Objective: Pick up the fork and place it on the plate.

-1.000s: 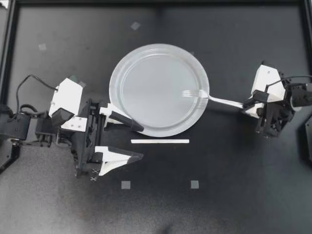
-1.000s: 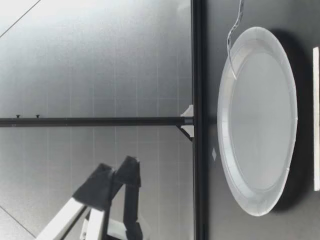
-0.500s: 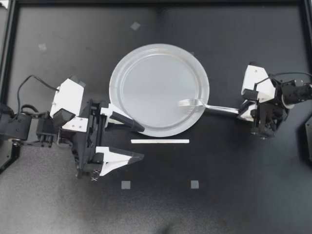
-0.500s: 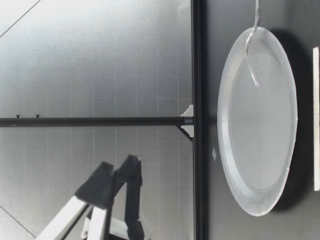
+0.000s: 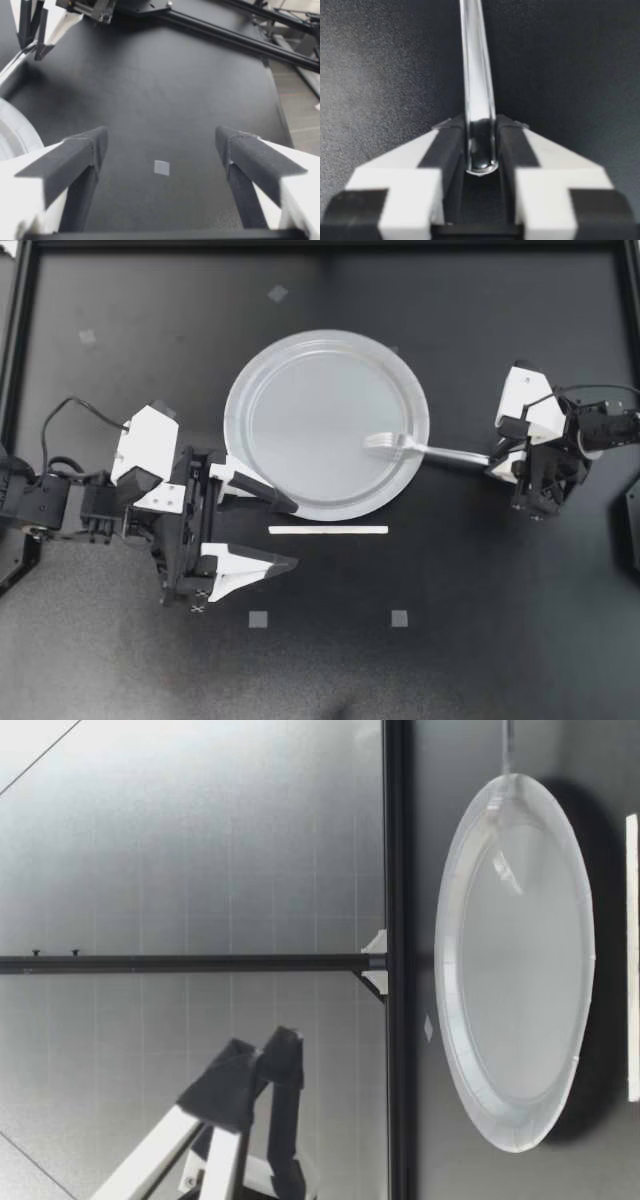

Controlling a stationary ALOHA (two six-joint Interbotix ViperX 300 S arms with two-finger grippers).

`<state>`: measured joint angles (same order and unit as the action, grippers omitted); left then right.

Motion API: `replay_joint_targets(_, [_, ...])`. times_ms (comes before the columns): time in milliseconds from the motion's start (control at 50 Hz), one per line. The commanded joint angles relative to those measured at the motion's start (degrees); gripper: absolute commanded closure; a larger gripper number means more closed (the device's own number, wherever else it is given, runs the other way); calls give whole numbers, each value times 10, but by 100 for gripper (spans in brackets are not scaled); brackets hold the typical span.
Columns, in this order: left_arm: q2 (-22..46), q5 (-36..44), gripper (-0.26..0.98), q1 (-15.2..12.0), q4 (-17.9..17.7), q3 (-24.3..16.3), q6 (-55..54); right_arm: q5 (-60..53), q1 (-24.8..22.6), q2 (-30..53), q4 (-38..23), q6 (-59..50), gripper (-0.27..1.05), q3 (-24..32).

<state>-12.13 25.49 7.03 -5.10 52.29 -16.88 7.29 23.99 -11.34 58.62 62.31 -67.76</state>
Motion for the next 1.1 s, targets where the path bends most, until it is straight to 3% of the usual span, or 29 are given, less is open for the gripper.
replay_joint_targets(0, [-4,3,-8,1,2,-12,0,-3,4,-4,-1,-1,41,8])
replay_joint_targets(460, [-4,2,-8,1,2,-8,1,30,4,-44,-1,-1,35,18])
replay_joint_targets(720, [-18,4,-8,1,2,-16,68,96,-1,-159,-1,0,35,116])
replay_joint_targets(880, [-45,5,-8,1,1,-25,165,98,-54,-200,4,5,35,178])
replay_joint_targets(1080, [-52,10,-8,1,0,-42,224,33,-173,-204,18,9,35,224])
